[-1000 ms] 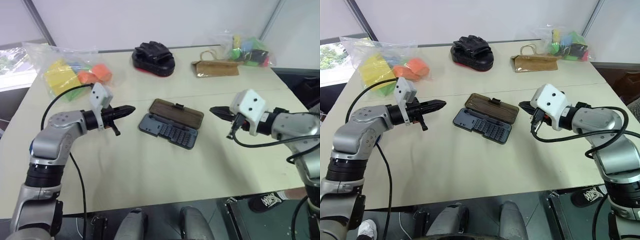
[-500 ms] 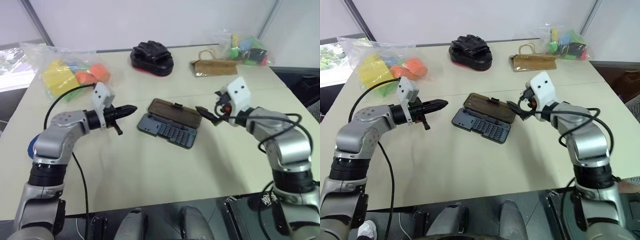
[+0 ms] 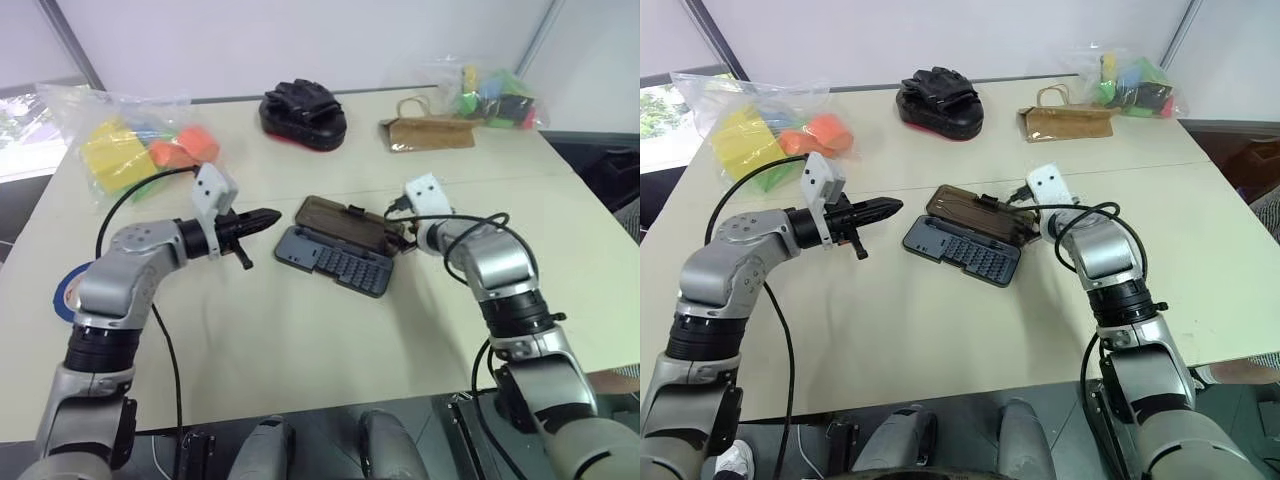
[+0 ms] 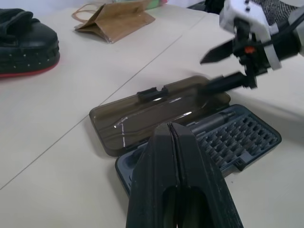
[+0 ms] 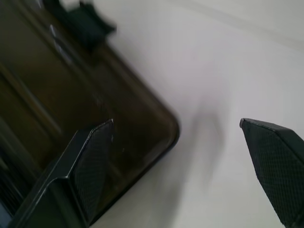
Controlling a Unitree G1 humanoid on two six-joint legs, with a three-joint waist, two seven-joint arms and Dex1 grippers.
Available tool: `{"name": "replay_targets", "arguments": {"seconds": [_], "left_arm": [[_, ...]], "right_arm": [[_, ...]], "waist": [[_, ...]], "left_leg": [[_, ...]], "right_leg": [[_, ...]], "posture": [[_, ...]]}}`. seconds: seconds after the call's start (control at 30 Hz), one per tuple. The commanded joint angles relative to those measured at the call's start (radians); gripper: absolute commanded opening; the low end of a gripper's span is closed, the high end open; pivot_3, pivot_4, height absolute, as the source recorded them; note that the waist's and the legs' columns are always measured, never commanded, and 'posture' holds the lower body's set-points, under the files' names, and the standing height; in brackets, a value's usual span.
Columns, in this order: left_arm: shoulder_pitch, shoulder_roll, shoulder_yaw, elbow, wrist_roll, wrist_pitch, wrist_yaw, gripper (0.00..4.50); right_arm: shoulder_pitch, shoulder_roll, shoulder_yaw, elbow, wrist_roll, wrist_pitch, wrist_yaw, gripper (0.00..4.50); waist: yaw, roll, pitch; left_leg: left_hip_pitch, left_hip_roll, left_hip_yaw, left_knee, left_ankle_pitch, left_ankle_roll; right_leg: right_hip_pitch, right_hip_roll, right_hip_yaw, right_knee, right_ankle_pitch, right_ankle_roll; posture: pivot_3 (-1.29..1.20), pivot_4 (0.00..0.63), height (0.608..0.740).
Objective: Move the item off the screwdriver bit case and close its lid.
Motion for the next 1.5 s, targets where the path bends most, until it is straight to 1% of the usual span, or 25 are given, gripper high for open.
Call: {"name": "replay_targets", "arguments": {"seconds": [0.03, 0.17, 0.23, 0.27, 0.3, 0.47, 0.5, 0.6, 0.87, 1.0, 1.13, 1.2, 1.33, 1.4, 1.5], "left_arm": [[0.008, 0.011, 0.022, -0.051, -0.006, -0.008, 0.007, 0.0], [0.015, 0.009, 0.018, -0.062, -0.005, -0.008, 0.012, 0.0], [0.012, 0.007, 0.016, -0.06, -0.004, -0.008, 0.015, 0.0], [0.01, 0.006, 0.015, -0.06, -0.004, -0.008, 0.016, 0.0], [0.009, 0.004, 0.014, -0.059, -0.003, -0.01, 0.018, 0.0], [0.008, 0.001, 0.012, -0.063, 0.0, -0.017, 0.025, 0.0], [0.008, 0.001, 0.012, -0.062, 0.001, -0.019, 0.025, 0.0], [0.002, 0.0, 0.017, -0.054, 0.009, -0.031, 0.034, 0.0], [-0.005, -0.002, 0.02, -0.05, 0.013, -0.039, 0.046, 0.0], [-0.011, -0.007, 0.021, -0.048, 0.014, -0.044, 0.053, 0.0], [-0.009, -0.008, 0.022, -0.05, 0.014, -0.045, 0.059, 0.0], [-0.009, -0.008, 0.023, -0.051, 0.015, -0.046, 0.063, 0.0], [-0.001, -0.012, 0.022, -0.062, 0.014, -0.044, 0.07, 0.0], [0.003, -0.013, 0.024, -0.065, 0.013, -0.044, 0.074, 0.0], [0.006, -0.014, 0.024, -0.065, 0.013, -0.048, 0.079, 0.0]], "right_arm": [[-0.001, 0.005, -0.019, -0.008, -0.024, -0.01, -0.024, 4.42], [-0.006, 0.018, -0.029, 0.017, -0.022, -0.007, -0.036, 4.42], [-0.01, 0.022, -0.035, 0.028, -0.017, -0.003, -0.032, 3.88], [-0.011, 0.026, -0.043, 0.032, -0.012, 0.003, -0.03, 3.55], [-0.015, 0.03, -0.053, 0.042, -0.005, 0.014, -0.03, 3.08], [-0.022, 0.052, -0.096, 0.064, 0.023, 0.074, -0.024, 0.5], [-0.023, 0.055, -0.1, 0.065, 0.026, 0.082, -0.022, 0.06], [-0.02, 0.059, -0.1, 0.062, 0.038, 0.113, -0.006, 0.06], [-0.015, 0.057, -0.058, 0.023, 0.029, 0.115, 0.019, 0.06], [0.003, 0.052, 0.006, -0.027, 0.035, 0.122, 0.054, 0.06], [0.007, 0.068, 0.029, -0.028, 0.043, 0.166, 0.061, 0.06], [-0.01, 0.102, -0.001, 0.007, 0.047, 0.201, 0.04, 0.06], [-0.063, 0.194, -0.126, 0.077, 0.051, 0.306, -0.032, 0.06], [-0.071, 0.204, -0.114, 0.063, 0.056, 0.326, -0.022, 0.06], [-0.065, 0.197, -0.058, 0.029, 0.057, 0.32, 0.001, 0.06]], "waist": [[0.001, 0.0, 0.0], [0.001, 0.0, 0.0], [0.002, 0.0, 0.0], [0.003, 0.0, 0.0], [0.004, 0.0, 0.0], [0.005, 0.001, -0.001], [0.005, 0.001, -0.001], [0.004, 0.0, -0.001], [0.002, 0.0, -0.001], [-0.001, 0.0, -0.001], [-0.013, 0.0, -0.001], [-0.02, 0.0, -0.001], [-0.026, 0.0, -0.002], [-0.026, 0.0, -0.002], [-0.027, 0.0, -0.002]], "left_leg": [[0.0, 0.0, 0.0, 0.0, 0.0, 0.0], [0.0, 0.0, 0.0, 0.0, 0.0, 0.0], [0.0, 0.0, 0.0, 0.0, 0.0, 0.0], [0.0, 0.0, 0.0, 0.001, 0.0, 0.0], [0.0, 0.0, 0.0, 0.001, 0.0, -0.001], [0.0, -0.001, -0.001, 0.001, 0.0, -0.001], [0.0, 0.0, -0.001, 0.001, 0.0, -0.001], [0.0, 0.0, -0.001, 0.001, 0.0, -0.001], [0.0, 0.0, -0.001, 0.001, 0.0, -0.001], [0.0, 0.0, -0.001, 0.001, 0.0, -0.001], [0.0, 0.0, -0.002, 0.001, 0.0, -0.001], [0.001, 0.0, -0.002, 0.0, 0.0, -0.001], [0.004, 0.0, -0.002, -0.001, 0.0, -0.001], [0.005, 0.0, -0.002, -0.002, 0.0, -0.001], [0.007, 0.0, -0.002, -0.002, 0.0, 0.0]], "right_leg": [[0.0, 0.0, 0.0, 0.0, 0.0, 0.0], [0.0, 0.0, 0.0, 0.0, 0.0, 0.0], [0.0, 0.0, 0.0, 0.0, 0.0, 0.0], [0.0, 0.0, 0.0, 0.0, 0.0, 0.0], [0.0, 0.0, 0.0, 0.0, 0.0, 0.0], [0.001, 0.0, 0.0, 0.001, 0.0, 0.0], [0.001, 0.0, -0.001, 0.001, 0.0, 0.0], [0.001, 0.0, -0.001, 0.001, 0.0, 0.0], [0.001, 0.0, -0.001, 0.001, 0.0, 0.0], [0.001, 0.0, -0.001, 0.001, 0.0, 0.0], [0.001, 0.0, -0.001, 0.001, 0.0, 0.0], [0.001, 0.0, -0.001, 0.002, 0.0, 0.0], [0.001, 0.0, -0.001, 0.004, 0.0, 0.0], [0.001, 0.0, -0.001, 0.007, 0.0, 0.0], [0.001, 0.0, 0.0, 0.012, 0.0, 0.0]], "posture": [[0.0, 0.15, 0.74], [0.0, 0.15, 0.74], [0.0, 0.15, 0.74], [0.0, 0.15, 0.74], [0.0, 0.15, 0.74], [0.0, 0.15, 0.74], [0.0, 0.15, 0.74], [0.0, 0.15, 0.74], [0.0, 0.15, 0.74], [0.0, 0.15, 0.74], [0.0, 0.15, 0.74], [0.0, 0.15, 0.74], [0.0, 0.15, 0.74], [0.0, 0.15, 0.74], [0.0, 0.15, 0.74]]}}
